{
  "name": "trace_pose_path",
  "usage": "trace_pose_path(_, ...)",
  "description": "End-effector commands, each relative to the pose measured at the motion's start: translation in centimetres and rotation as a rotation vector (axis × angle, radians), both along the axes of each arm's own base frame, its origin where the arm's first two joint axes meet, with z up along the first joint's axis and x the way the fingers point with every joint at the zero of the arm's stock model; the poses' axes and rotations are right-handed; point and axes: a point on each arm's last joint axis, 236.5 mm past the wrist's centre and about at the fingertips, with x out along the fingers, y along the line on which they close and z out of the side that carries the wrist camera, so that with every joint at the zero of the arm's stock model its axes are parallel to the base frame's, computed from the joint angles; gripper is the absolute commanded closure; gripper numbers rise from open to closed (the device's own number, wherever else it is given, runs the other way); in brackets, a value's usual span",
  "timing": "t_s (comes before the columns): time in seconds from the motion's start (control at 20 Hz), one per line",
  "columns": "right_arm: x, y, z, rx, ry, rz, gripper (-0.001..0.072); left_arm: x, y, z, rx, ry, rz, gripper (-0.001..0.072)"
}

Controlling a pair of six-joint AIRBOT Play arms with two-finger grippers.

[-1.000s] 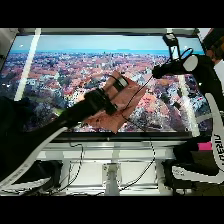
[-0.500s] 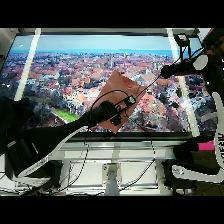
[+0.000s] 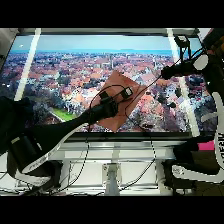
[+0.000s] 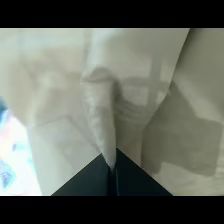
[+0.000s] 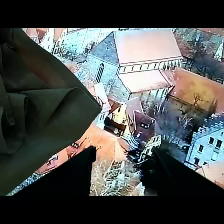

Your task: Fold the clothes and pants, and hang the long-sleeved shirts on hangers.

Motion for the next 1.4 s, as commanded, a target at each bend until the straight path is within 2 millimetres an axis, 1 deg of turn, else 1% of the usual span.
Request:
trace_pose_path(0.0,0.1,0.0,0.1,0.0,-0.006,-0.001,0.0305,2.8,2.5,3.0,-0.013,-0.079,0.053,0.0691)
trace_pose_path(0.05,0.1,0.0,0.2,0.0,-0.008,-0.001,0.0305,3.8,3.9,4.5,-0.039,-0.098,0.094,0.0691)
trace_pose_path(0.1,0.1,0.0,0.2,0.0,-0.008,-0.001,0.0305,5.0,5.7,6.2,-0.091,-0.122,0.171,0.0692)
trace_pose_path(0.2,0.1,0.0,0.2,0.0,-0.008,-0.001,0.0305,7.2,10.1,9.9,-0.212,-0.178,0.342,0.0691)
trace_pose_path(0.3,0.1,0.0,0.2,0.0,-0.008,-0.001,0.0305,8.9,14.7,13.2,-0.307,-0.235,0.474,0.0691)
trace_pose_path(0.4,0.1,0.0,0.2,0.001,-0.008,-0.001,0.0305,9.9,19.1,14.8,-0.324,-0.273,0.563,0.0691)
trace_pose_path(0.5,0.0,0.0,0.1,0.002,-0.004,-0.001,0.0305,10.7,22.6,14.8,-0.317,-0.284,0.635,0.069)
trace_pose_path(0.6,-0.1,0.1,0.7,0.004,-0.013,0.0,0.0305,11.2,24.8,14.0,-0.303,-0.281,0.679,0.069)
trace_pose_path(0.7,-0.3,0.4,2.0,0.021,-0.04,0.001,0.0305,11.9,25.9,12.5,-0.29,-0.268,0.697,0.068)
trace_pose_path(0.8,-0.7,0.4,3.4,0.019,-0.071,0.002,0.0305,12.2,27.1,10.4,-0.256,-0.237,0.719,0.0681)
trace_pose_path(0.9,-1.0,0.4,4.7,0.014,-0.098,0.005,0.0305,12.0,28.6,8.3,-0.217,-0.198,0.76,0.0686)
trace_pose_path(0.95,-1.1,0.4,5.2,0.012,-0.11,0.006,0.0305,11.9,29.3,7.7,-0.204,-0.186,0.778,0.0689)
trace_pose_path(1.0,-1.2,0.4,5.6,0.012,-0.118,0.006,0.0305,11.8,29.8,7.5,-0.199,-0.182,0.791,0.0688)
trace_pose_path(1.05,-1.3,0.4,5.9,0.012,-0.126,0.006,0.0305,11.9,29.9,7.6,-0.201,-0.185,0.791,0.069)
trace_pose_path(1.1,-1.3,0.4,6.1,0.013,-0.131,0.005,0.0305,11.9,29.5,8.0,-0.21,-0.193,0.78,0.069)
trace_pose_path(1.15,-1.3,0.4,6.2,0.014,-0.135,0.005,0.0305,12.3,28.2,8.8,-0.239,-0.21,0.749,0.069)
trace_pose_path(1.2,-1.2,0.4,6.3,0.014,-0.139,0.004,0.0305,12.8,26.3,9.6,-0.283,-0.231,0.701,0.069)
trace_pose_path(1.25,-1.2,0.4,6.3,0.015,-0.139,0.003,0.0305,13.4,23.6,11.0,-0.344,-0.263,0.629,0.069)
trace_pose_path(1.3,-1.3,0.4,6.3,0.017,-0.137,0.002,0.0305,13.9,20.7,12.4,-0.402,-0.296,0.549,0.069)
trace_pose_path(1.35,-1.3,0.5,6.3,0.02,-0.137,0.0,0.0305,14.0,17.0,14.0,-0.475,-0.326,0.453,0.0691)
